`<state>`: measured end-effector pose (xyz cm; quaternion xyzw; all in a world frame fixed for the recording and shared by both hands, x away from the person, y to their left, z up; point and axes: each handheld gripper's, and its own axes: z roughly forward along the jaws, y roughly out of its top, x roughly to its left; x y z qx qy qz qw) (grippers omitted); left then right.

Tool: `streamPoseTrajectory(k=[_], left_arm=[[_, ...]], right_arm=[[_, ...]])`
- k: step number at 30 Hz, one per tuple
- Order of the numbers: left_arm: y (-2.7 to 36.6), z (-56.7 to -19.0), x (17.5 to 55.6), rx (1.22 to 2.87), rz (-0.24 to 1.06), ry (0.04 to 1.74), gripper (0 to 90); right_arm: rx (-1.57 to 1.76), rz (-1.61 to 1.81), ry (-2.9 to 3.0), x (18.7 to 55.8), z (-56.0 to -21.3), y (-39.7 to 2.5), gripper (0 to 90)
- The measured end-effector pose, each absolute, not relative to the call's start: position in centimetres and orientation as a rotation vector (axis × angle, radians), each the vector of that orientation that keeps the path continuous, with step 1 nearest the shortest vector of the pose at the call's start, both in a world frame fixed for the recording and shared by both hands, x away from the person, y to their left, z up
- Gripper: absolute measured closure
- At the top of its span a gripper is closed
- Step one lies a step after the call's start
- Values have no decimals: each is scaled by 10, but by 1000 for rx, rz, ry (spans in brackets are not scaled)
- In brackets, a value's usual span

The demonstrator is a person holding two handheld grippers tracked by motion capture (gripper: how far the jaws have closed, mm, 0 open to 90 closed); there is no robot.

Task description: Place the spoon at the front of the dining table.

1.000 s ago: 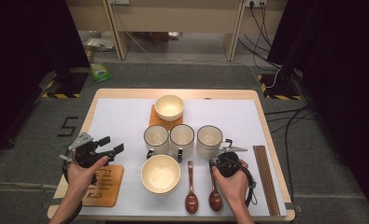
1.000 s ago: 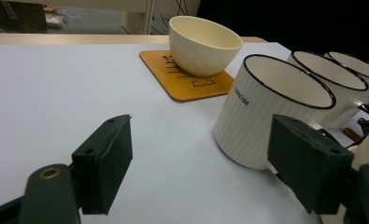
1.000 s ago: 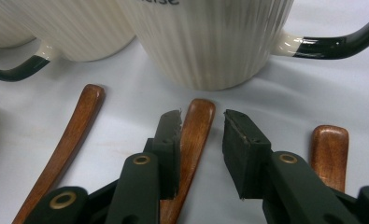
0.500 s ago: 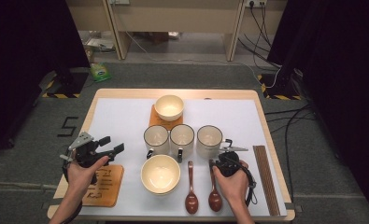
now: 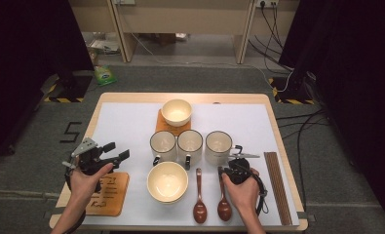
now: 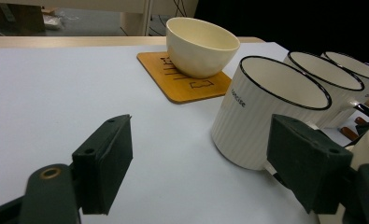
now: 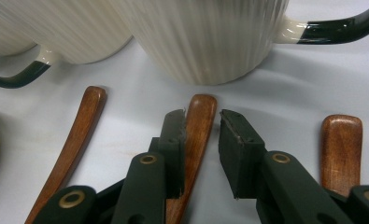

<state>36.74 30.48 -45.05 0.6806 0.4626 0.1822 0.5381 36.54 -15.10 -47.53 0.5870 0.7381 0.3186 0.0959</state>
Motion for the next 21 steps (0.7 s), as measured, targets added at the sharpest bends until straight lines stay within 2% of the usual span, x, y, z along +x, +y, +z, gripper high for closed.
streamPoseTrajectory(k=[21], left_arm=[[305, -451, 368, 1622, 432, 1097, 223]], right_arm=[[1735, 912, 2197, 365, -476, -147, 753]])
